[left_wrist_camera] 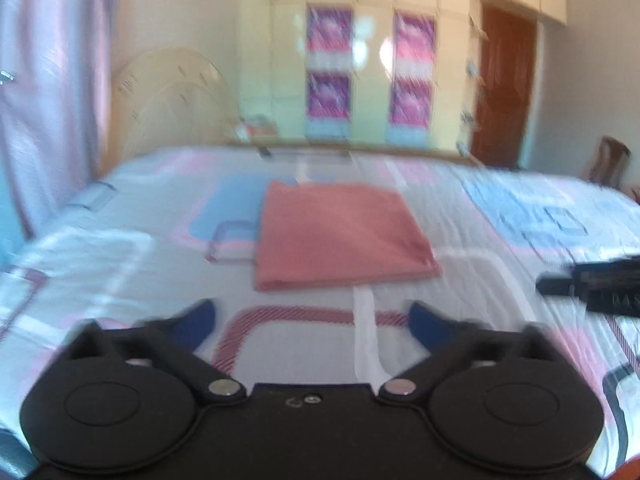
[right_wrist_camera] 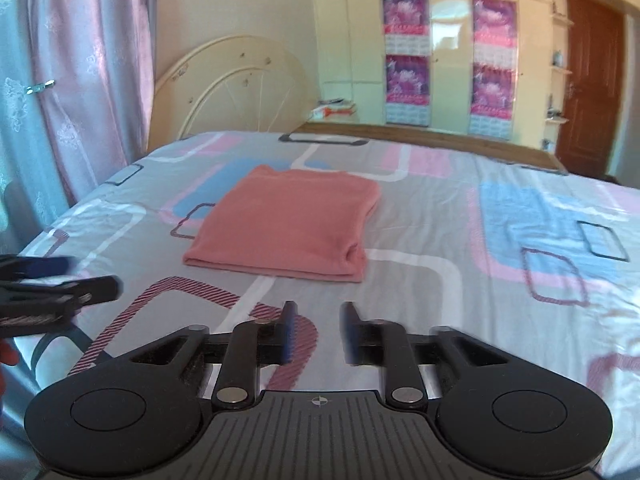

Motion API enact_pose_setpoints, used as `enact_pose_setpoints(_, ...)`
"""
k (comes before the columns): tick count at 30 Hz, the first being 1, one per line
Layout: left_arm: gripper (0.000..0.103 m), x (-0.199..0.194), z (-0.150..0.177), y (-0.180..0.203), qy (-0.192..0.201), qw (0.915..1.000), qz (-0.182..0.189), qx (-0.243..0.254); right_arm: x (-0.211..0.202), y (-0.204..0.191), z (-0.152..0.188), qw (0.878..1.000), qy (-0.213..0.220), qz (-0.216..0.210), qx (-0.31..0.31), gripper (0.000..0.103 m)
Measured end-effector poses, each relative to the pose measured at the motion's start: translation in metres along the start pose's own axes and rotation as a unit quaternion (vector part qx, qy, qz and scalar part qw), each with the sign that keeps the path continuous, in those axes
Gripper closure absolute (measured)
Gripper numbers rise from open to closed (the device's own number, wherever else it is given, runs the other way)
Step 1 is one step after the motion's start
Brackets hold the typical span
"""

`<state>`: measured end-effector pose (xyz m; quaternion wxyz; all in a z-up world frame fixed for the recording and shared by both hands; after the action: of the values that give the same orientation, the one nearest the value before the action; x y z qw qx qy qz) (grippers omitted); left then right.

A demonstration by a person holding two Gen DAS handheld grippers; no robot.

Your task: Fold small clothes

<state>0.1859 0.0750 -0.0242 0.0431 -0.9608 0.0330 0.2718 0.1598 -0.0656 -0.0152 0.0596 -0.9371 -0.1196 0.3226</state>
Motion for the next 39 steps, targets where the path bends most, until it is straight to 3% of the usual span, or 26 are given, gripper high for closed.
enact_pose_setpoints(2, 0.000, -0.016, 0.003, 0.001, 0.003, 1.0000, -0.005, 0.007, -0.018, 0.004, 0.006, 0.999, 0.028, 0.019, 0.004, 0.000)
enact_pose_setpoints(5, 0.000, -0.039, 0.007, 0.003, 0.011, 0.9999, -0.013, 0.002, -0.032, 0.005, 0.018, 1.000, 0.015, 0.018, 0.002, 0.000)
enact_pose_setpoints(8, 0.000, -0.059, 0.008, 0.007, 0.015, 0.9998, -0.017, -0.001, -0.051, 0.005, 0.022, 0.999, 0.029, 0.025, 0.009, 0.000)
enact_pose_setpoints(16, 0.000, -0.094, 0.007, 0.022, 0.029, 0.9995, 0.002, -0.010, -0.098, -0.009, 0.032, 0.999, 0.040, 0.022, 0.004, 0.000)
enact_pose_setpoints(39, 0.000, -0.115, 0.010, 0.026, 0.037, 0.9990, 0.022, -0.003, -0.135, -0.018, 0.032, 0.998, 0.053, 0.034, -0.003, 0.000)
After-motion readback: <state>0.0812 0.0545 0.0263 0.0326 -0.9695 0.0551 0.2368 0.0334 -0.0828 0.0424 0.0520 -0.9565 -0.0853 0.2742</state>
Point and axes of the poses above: each gripper's, at about its wrist camera, not at the fingertips, and x roughly the way its jaws point, y to its right, z to its underside, the point moved 8 cm from there along x, roughly the way its jaws point, and after that the axes turned 3 degrees about x, right-handed, at the moved point
